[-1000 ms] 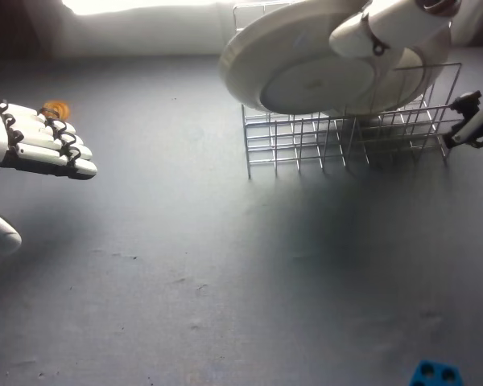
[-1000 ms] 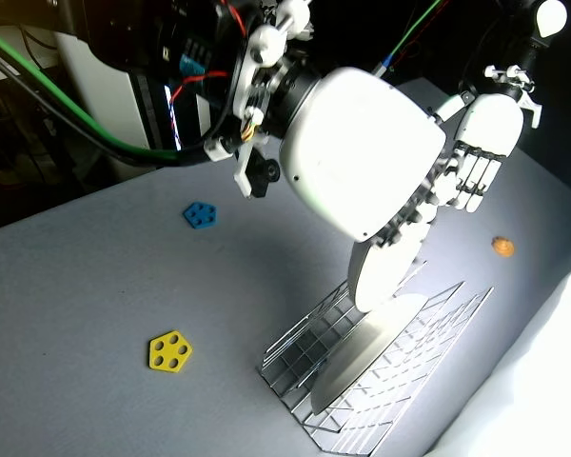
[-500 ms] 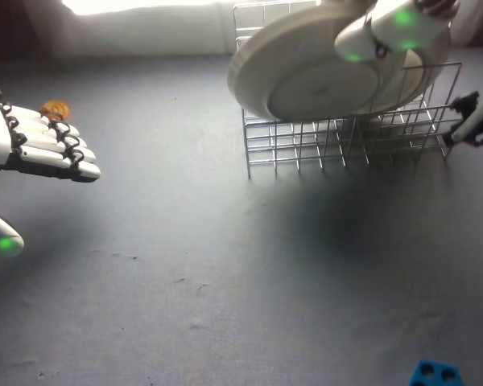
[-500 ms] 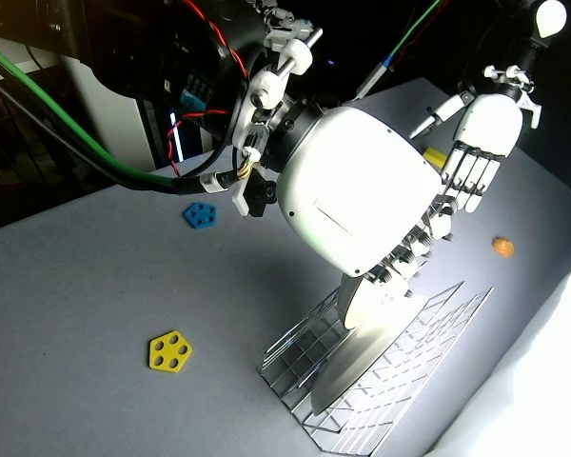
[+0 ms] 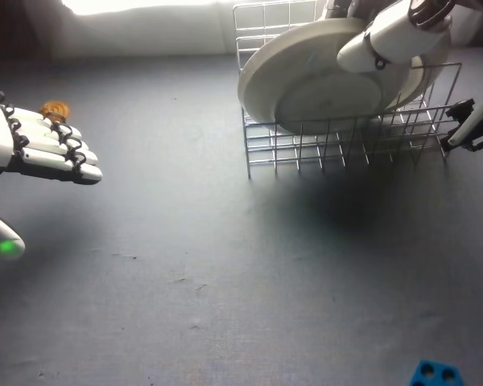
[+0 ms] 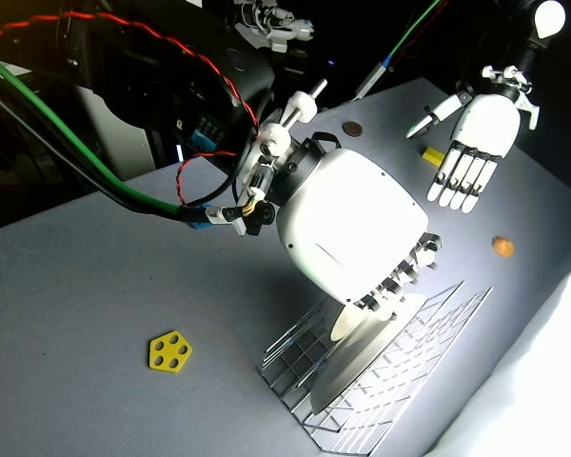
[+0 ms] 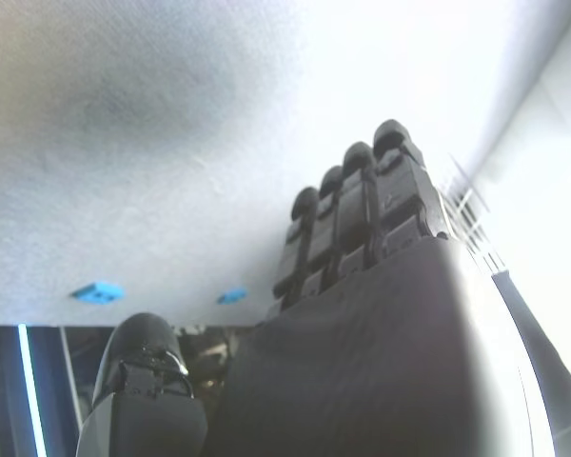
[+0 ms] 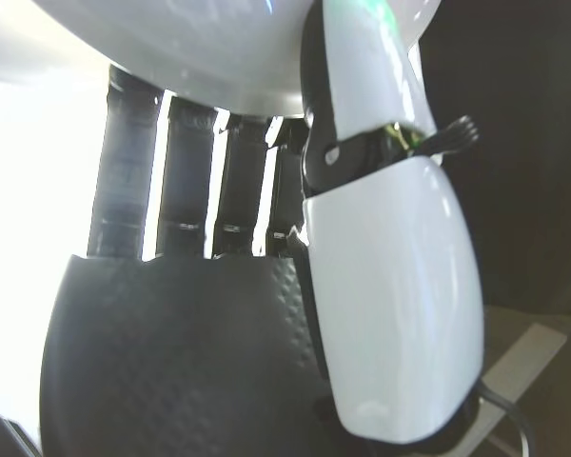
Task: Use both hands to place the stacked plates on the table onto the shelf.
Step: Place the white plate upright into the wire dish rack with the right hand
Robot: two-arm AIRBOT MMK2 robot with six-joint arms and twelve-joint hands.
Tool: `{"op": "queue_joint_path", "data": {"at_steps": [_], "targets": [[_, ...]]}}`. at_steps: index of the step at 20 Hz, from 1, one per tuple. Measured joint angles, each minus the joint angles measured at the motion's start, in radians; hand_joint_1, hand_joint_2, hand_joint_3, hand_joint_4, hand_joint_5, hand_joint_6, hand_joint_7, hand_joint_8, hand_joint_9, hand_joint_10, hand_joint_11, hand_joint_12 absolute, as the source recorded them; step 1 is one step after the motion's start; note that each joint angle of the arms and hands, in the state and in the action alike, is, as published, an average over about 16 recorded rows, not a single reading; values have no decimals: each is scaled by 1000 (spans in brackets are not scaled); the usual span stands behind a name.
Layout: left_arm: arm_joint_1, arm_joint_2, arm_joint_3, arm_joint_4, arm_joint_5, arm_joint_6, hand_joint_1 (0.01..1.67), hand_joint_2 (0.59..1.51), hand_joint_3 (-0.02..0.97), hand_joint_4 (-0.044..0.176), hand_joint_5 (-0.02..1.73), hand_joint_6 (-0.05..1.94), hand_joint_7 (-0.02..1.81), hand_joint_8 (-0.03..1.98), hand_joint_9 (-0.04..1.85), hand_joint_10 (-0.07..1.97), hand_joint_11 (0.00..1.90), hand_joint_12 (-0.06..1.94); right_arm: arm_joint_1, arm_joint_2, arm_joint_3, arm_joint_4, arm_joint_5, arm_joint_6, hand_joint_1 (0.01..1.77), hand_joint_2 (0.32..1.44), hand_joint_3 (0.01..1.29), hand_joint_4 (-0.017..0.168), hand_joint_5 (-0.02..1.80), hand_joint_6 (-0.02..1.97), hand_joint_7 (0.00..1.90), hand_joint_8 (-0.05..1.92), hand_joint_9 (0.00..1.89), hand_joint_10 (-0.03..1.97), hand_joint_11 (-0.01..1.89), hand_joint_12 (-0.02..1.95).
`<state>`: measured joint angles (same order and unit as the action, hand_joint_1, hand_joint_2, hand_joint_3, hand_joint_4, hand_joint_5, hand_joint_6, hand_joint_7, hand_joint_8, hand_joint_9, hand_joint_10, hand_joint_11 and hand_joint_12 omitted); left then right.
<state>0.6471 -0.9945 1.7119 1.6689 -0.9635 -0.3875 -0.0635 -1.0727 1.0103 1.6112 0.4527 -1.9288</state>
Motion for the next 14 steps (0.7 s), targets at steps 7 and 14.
{"op": "queue_joint_path", "data": {"at_steps": [7, 14], "targets": [[-9, 0, -10, 7, -1, 0, 13, 1119, 17, 1, 21, 6, 16, -11, 22, 17, 16, 12, -23, -29, 26, -26, -6, 9, 1369, 1041, 13, -10, 874, 957, 988, 932, 891, 1173, 707, 1381], [-16, 1, -17, 10, -3, 0, 13, 1122, 17, 1, 21, 6, 17, -12, 21, 16, 17, 13, -39, -43, 38, -63, -8, 25, 1357, 1041, 13, -8, 872, 957, 983, 946, 887, 1075, 700, 1386]]}}
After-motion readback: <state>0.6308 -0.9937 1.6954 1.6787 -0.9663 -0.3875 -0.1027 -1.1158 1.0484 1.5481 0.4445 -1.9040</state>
